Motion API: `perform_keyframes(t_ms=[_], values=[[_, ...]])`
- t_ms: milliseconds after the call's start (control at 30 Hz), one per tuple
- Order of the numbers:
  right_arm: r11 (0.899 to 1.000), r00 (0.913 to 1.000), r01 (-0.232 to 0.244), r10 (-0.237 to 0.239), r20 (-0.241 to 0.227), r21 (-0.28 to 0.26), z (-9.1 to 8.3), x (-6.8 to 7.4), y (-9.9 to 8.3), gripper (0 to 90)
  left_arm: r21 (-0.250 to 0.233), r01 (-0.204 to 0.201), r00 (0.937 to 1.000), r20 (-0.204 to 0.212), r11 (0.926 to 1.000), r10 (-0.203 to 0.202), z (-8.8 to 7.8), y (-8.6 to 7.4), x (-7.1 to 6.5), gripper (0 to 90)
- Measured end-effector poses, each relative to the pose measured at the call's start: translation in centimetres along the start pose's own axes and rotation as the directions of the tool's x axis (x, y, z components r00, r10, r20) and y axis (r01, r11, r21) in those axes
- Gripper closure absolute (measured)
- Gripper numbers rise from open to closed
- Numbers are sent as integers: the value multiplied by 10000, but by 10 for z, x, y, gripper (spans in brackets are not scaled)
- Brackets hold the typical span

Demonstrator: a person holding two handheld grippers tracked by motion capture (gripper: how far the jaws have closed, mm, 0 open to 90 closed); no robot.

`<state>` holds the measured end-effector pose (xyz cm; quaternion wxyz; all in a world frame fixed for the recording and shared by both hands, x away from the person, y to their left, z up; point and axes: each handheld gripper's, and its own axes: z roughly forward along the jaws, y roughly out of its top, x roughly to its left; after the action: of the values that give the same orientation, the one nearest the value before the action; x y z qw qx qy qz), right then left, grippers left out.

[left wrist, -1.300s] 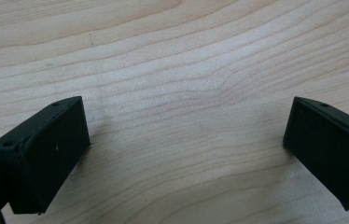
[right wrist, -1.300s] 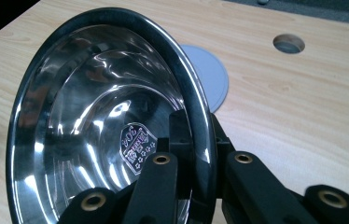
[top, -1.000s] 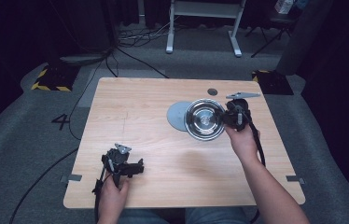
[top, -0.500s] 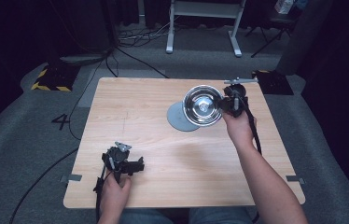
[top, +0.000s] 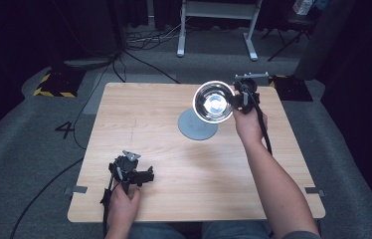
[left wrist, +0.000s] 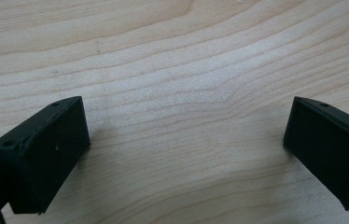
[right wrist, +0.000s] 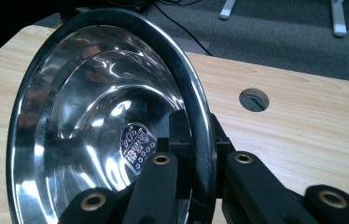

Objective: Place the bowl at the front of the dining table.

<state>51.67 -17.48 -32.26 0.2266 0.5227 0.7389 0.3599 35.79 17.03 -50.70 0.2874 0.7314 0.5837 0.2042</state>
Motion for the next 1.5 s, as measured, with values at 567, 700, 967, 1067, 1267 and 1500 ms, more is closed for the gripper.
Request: perform_keyframes(t_ms=[567, 700, 967, 1067, 1267, 1500], values=[[9956, 9956, -934, 934, 79, 49, 34, 9, 14, 856, -5, 107, 9999, -84, 9999, -107, 1, 1, -1, 3], [9952, 9953, -956, 953, 167, 188, 43, 11, 13, 856, -2, 100, 9999, -86, 9999, -100, 1, 1, -1, 3], [9939, 9974, -706, 689, 233, 852, 64, 20, 0, 856, 15, 85, 9999, -84, 10000, -84, 0, 1, -1, 3], [9906, 9954, -951, 936, 196, 984, 71, 20, -3, 857, 18, 79, 9999, -84, 10000, -79, 0, 1, -1, 3], [9872, 9949, -955, 906, 444, 1274, 83, 20, -8, 856, 18, 85, 9999, -82, 10000, -85, 0, 1, -1, 3], [9811, 9942, -976, 885, 607, 1673, 100, 23, -15, 856, 13, 87, 9999, -86, 10000, -87, 1, 1, -1, 3]])
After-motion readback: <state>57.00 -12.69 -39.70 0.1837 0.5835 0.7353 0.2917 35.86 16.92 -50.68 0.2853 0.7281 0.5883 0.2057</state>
